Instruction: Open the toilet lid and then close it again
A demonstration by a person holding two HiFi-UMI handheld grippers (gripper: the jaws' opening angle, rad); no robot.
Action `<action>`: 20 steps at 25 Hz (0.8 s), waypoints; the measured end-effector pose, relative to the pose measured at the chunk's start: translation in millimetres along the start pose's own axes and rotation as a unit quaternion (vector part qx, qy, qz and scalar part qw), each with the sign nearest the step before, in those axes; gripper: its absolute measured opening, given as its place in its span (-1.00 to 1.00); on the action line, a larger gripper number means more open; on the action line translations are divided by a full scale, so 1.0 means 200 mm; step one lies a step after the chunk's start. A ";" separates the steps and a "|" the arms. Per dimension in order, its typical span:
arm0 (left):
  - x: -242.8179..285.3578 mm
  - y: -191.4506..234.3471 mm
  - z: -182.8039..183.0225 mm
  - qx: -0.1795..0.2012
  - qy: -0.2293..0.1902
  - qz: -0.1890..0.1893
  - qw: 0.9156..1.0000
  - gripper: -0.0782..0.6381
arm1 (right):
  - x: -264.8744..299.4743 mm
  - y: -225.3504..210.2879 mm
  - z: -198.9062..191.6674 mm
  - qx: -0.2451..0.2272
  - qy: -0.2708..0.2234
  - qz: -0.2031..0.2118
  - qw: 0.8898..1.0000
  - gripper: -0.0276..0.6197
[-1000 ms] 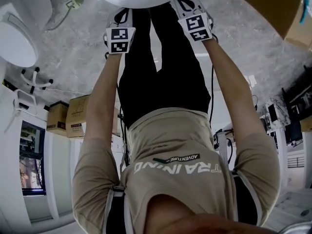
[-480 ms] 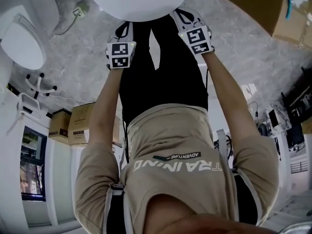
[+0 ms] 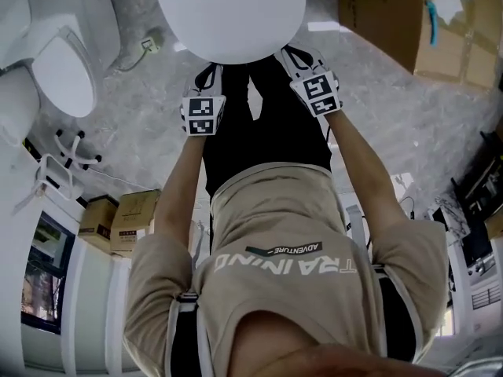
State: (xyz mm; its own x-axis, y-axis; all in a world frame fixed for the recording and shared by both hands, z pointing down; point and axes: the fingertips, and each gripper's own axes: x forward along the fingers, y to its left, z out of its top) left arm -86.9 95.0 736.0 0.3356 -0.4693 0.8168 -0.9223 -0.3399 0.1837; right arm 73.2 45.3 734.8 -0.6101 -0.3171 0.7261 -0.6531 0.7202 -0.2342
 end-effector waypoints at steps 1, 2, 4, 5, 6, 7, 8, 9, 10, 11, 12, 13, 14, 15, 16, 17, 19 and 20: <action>-0.02 0.00 0.04 0.001 -0.003 -0.001 1.000 -0.77 | -0.02 0.00 0.04 0.002 -0.005 0.002 1.000 -0.87; -0.05 0.00 0.08 0.002 -0.005 -0.003 1.000 -0.77 | -0.04 0.00 0.07 0.004 -0.008 0.004 1.000 -0.87; -0.10 -0.01 0.14 0.008 -0.007 -0.005 1.000 -0.77 | -0.08 -0.01 0.14 0.004 -0.013 0.010 1.000 -0.87; -0.12 -0.01 0.18 0.014 -0.009 -0.006 1.000 -0.77 | -0.11 -0.01 0.18 0.004 -0.017 0.011 1.000 -0.87; -0.15 -0.01 0.22 0.020 -0.010 -0.006 1.000 -0.77 | -0.13 -0.01 0.22 0.005 -0.021 0.011 1.000 -0.88; -0.18 -0.01 0.26 0.024 -0.012 -0.006 1.000 -0.77 | -0.16 -0.01 0.26 0.005 -0.022 0.011 1.000 -0.87; -0.20 -0.01 0.30 0.027 -0.014 -0.005 1.000 -0.77 | -0.18 -0.02 0.30 0.007 -0.024 0.010 1.000 -0.88; -0.22 0.00 0.34 0.029 -0.017 -0.003 0.999 -0.77 | -0.19 -0.02 0.34 0.009 -0.025 0.010 1.000 -0.87; -0.25 0.01 0.38 0.030 -0.020 -0.001 0.999 -0.77 | -0.21 -0.02 0.39 0.011 -0.026 0.009 1.000 -0.87; -0.26 0.02 0.41 0.030 -0.021 0.001 0.999 -0.77 | -0.22 -0.02 0.42 0.015 -0.026 0.010 0.999 -0.87; -0.28 0.02 0.43 0.028 -0.021 0.002 0.999 -0.77 | -0.23 -0.02 0.45 0.019 -0.026 0.011 0.999 -0.87; -0.30 0.03 0.45 0.026 -0.021 0.005 0.999 -0.77 | -0.24 -0.03 0.48 0.024 -0.025 0.012 0.999 -0.87; -0.31 0.03 0.48 0.026 -0.022 0.008 0.999 -0.77 | -0.25 -0.03 0.51 0.028 -0.025 0.013 0.999 -0.87; -0.32 0.04 0.51 0.026 -0.025 0.011 0.999 -0.77 | -0.26 -0.04 0.53 0.032 -0.026 0.012 0.999 -0.87; -0.33 0.05 0.54 0.027 -0.028 0.014 0.999 -0.77 | -0.26 -0.04 0.57 0.035 -0.028 0.010 0.999 -0.87; -0.34 0.07 0.57 0.028 -0.029 0.018 0.999 -0.77 | -0.26 -0.05 0.60 0.038 -0.032 0.010 0.999 -0.87; -0.36 0.08 0.62 0.027 -0.032 0.022 0.999 -0.77 | -0.28 -0.06 0.65 0.044 -0.038 0.011 0.998 -0.87; -0.37 0.08 0.64 0.024 -0.034 0.023 0.999 -0.77 | -0.29 -0.07 0.68 0.047 -0.040 0.012 0.998 -0.87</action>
State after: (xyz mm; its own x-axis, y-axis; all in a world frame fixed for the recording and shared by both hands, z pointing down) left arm -101.7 20.5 607.7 0.3058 -0.5389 0.7849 -0.9276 -0.3545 0.1180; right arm 55.9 -29.9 608.3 -0.6578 -0.3513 0.6662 -0.6744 0.6685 -0.3134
